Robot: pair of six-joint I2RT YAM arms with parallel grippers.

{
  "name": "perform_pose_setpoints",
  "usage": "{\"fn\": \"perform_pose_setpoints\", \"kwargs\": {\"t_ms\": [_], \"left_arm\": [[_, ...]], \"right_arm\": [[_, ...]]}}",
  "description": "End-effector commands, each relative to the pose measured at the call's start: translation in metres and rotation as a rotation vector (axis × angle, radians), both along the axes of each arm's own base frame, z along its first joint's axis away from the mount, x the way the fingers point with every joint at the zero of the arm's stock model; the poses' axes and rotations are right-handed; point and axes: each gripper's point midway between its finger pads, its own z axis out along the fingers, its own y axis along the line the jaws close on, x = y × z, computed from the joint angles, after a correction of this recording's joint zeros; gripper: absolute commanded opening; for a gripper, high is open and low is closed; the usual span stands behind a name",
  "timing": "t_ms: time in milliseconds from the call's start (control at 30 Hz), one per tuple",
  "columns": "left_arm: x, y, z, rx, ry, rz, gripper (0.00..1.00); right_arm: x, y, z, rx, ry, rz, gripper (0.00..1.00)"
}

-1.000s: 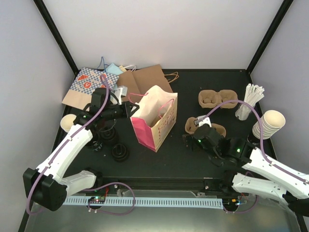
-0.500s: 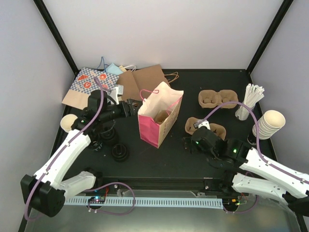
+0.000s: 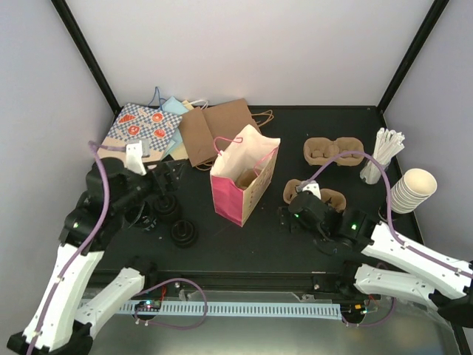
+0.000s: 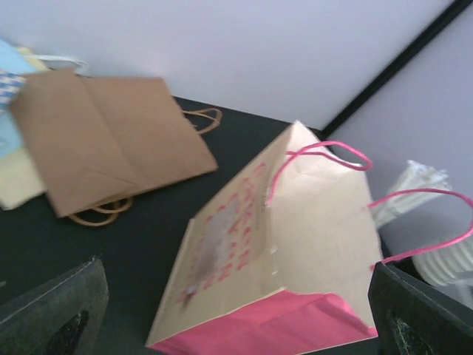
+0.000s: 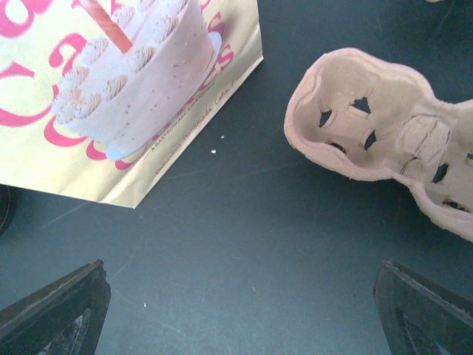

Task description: Pack the takeout coffee

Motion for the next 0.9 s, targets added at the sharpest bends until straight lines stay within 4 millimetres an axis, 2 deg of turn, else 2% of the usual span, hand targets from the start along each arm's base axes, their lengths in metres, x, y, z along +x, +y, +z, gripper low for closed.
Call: {"fn": "perform_pose_setpoints", "kwargs": {"t_ms": [0,133,333,500,700,867], "left_arm": [[-0.023,0.052,-0.029,0.180,0.114,0.205,0.99],[-0.040,0.075,-0.052,0.217,0.195,0.300,0.99],[-0.057,0.064,-0.081,0.185,0.280,0.230,0.99],[-0.065,0.074,-0.093,0.216,0.324,0.266,0.99],[-0.066,0.089,-0.111,0.243,0.401,0.370,0.99],[-0.057,0.097,-0.110,0.268,0.394,0.427,0.99]], "right_arm": [[0.012,-0.011,0.013,0.008,-0.086,-0.064,1.00],[0.017,-0.017,0.014,-0.018,-0.109,-0.095,1.00],[0.022,-0.021,0.006,-0.072,-0.077,-0.155,1.00],[0.013,-0.013,-0.011,-0.085,0.008,-0.120,1.00],[0.009,-0.004,-0.024,-0.042,-0.006,-0.037,1.00],[0.008,-0.004,-0.024,-0.072,-0.005,-0.009,1.00]]}}
